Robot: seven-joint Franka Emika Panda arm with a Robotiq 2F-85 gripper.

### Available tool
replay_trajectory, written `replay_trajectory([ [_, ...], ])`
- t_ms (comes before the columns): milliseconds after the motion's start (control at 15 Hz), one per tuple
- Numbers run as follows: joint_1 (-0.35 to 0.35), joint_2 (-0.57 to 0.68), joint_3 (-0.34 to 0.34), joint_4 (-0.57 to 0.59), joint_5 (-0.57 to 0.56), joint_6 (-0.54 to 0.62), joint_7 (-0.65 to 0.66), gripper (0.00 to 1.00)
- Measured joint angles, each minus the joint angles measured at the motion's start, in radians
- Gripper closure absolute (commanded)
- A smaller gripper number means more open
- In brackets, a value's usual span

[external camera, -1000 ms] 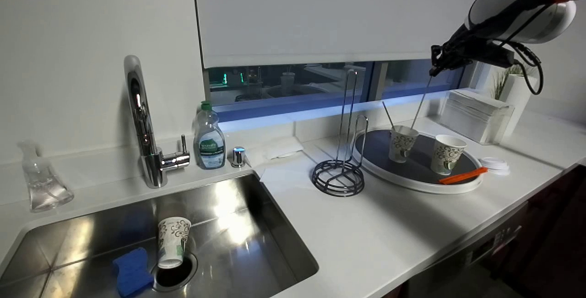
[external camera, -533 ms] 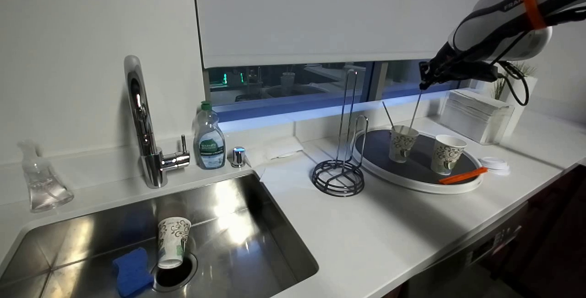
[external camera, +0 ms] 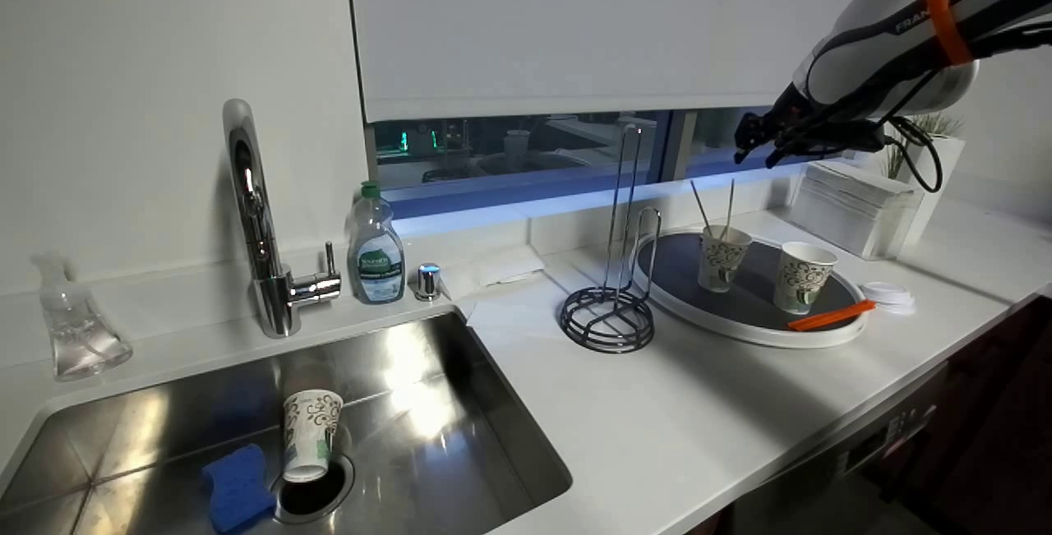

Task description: Move the cup on the right to the left then exchange the stirrers in the coffee cups.

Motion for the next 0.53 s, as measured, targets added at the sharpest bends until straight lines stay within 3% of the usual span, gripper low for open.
replay_trajectory([
  [67, 0.0, 0.0, 0.0, 0.0, 0.0, 0.0, 0.0, 0.0],
  [533, 0.007, -0.001, 0.019, 0.0, 0.009, -0.014, -0.053, 0.0],
])
